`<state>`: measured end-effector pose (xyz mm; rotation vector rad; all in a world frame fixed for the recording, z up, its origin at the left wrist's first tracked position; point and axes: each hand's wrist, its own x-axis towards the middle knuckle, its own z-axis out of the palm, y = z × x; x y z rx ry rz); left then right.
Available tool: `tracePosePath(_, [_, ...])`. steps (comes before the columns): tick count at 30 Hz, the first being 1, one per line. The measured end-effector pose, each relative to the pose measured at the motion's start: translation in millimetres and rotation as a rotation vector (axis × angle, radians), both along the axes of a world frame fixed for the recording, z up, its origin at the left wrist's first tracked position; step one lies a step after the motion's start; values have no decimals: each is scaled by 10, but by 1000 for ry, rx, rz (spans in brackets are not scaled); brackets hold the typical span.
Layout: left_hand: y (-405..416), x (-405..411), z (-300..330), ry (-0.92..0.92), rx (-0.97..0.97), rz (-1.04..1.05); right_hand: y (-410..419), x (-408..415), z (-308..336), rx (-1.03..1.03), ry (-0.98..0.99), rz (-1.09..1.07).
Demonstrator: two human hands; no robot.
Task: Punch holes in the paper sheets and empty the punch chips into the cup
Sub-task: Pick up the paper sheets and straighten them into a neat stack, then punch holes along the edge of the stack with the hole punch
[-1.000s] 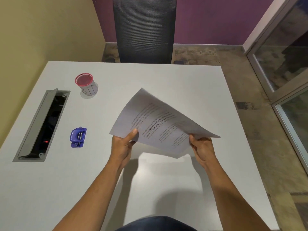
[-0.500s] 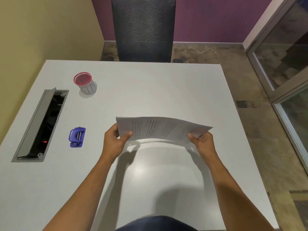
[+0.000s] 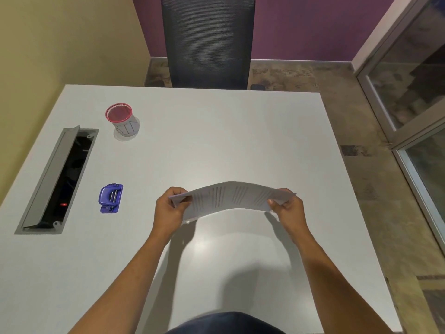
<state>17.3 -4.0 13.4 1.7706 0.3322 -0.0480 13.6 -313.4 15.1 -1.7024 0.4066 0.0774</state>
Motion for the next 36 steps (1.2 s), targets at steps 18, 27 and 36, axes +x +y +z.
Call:
tracePosePath(18, [-400, -281, 74, 211, -664, 174, 417, -122, -154, 758, 100, -142])
tracePosePath(27, [-273, -443, -139, 251, -641, 147, 451, -125, -213, 449, 188, -204])
tracePosePath(36, [143, -372, -318, 349, -462, 199, 369, -89, -328, 397, 248, -130])
